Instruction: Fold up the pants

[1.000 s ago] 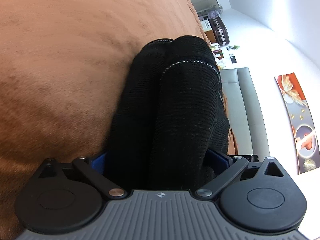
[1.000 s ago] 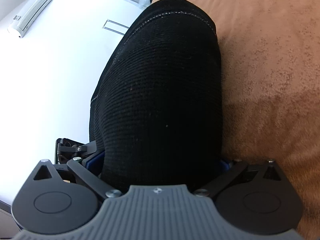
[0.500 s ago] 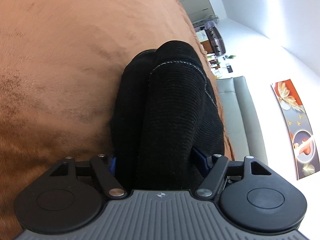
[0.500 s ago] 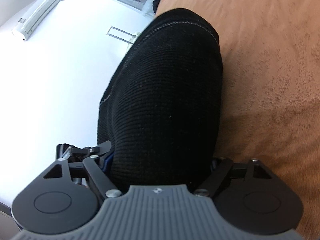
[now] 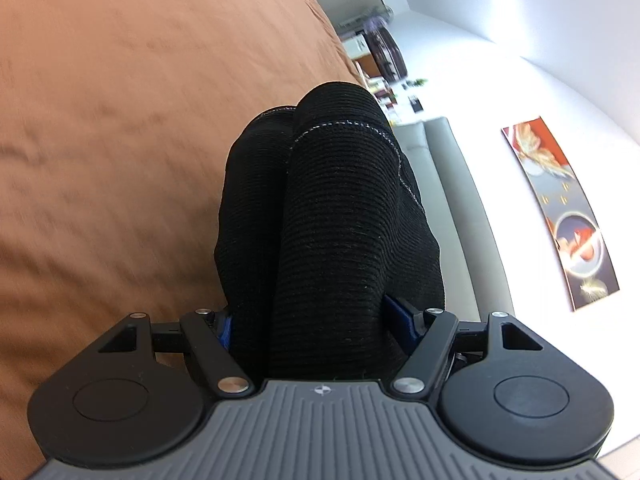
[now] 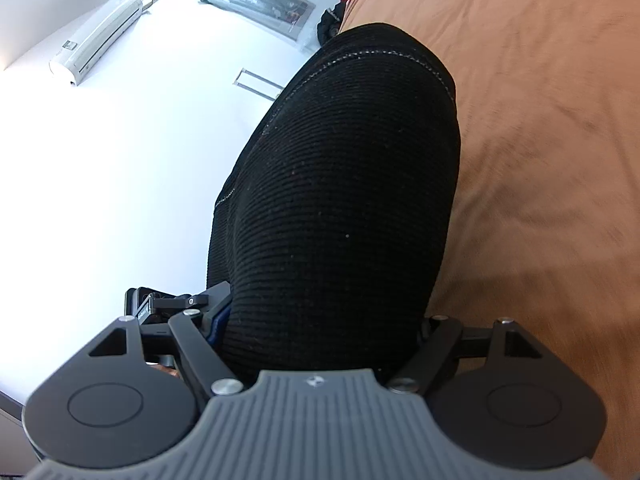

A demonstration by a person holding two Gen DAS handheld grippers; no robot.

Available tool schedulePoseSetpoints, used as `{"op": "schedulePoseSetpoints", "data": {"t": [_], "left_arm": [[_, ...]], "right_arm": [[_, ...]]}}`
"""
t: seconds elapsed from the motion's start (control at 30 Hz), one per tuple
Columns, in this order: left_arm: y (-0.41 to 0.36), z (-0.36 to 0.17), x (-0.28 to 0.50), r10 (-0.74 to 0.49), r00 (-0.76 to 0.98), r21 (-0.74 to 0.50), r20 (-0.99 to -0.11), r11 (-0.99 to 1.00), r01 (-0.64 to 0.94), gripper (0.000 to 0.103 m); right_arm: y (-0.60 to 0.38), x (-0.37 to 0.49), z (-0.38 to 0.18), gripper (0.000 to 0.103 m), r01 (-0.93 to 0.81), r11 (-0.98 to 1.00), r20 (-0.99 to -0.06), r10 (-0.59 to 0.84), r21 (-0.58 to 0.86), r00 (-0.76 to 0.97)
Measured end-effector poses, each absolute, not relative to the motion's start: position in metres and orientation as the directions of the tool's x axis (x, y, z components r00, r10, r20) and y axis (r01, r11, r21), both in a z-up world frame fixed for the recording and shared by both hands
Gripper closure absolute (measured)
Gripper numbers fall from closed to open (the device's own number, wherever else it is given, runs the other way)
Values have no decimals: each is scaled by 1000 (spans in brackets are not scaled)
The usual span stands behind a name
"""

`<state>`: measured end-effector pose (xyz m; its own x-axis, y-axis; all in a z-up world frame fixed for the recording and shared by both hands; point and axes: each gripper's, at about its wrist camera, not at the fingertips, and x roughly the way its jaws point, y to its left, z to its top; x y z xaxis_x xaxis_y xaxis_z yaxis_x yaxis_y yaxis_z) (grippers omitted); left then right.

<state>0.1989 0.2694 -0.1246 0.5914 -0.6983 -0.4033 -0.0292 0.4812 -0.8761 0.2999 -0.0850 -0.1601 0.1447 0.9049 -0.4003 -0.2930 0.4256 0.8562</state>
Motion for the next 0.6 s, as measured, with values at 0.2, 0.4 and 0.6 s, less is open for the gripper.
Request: {"op": "schedulePoseSetpoints", "data": {"t": [0.2, 0.4, 0.6], "left_arm": [[226, -135, 183, -739, 557, -896, -378, 445, -17, 22], [186, -143, 194, -788, 483, -901, -381, 434, -3, 22], [144, -134, 233, -823, 438, -902, -362, 427, 58, 22]], "right_arm": [[-144, 250, -150, 29, -270, 460, -419, 886, 846, 200], [-212, 222, -147, 29, -218, 501, -443, 856, 838, 266], [-275, 229, -130, 29, -206, 525, -446, 832, 826, 330]]}}
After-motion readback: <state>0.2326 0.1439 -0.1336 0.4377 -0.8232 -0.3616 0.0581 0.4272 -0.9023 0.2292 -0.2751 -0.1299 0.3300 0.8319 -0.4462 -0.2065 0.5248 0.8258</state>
